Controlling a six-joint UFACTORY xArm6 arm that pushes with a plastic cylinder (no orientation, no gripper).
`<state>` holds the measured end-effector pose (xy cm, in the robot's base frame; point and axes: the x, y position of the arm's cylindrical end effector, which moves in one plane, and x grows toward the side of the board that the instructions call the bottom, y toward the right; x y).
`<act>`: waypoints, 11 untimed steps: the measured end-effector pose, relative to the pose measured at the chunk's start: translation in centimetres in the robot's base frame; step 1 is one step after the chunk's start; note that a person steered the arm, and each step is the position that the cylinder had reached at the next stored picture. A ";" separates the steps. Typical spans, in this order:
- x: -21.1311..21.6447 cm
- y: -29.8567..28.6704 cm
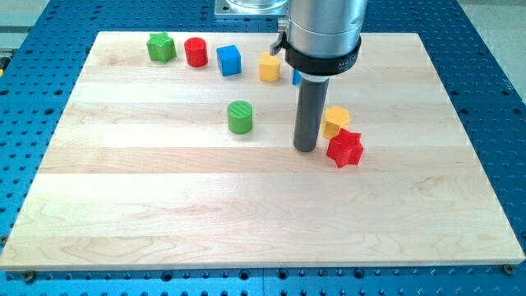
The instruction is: Move the yellow hexagon to the bottom right of the blue triangle
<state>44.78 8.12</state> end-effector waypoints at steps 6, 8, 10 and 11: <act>-14.8 10.3; -18.2 15.5; -18.1 9.0; -16.4 9.0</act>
<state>28.40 17.16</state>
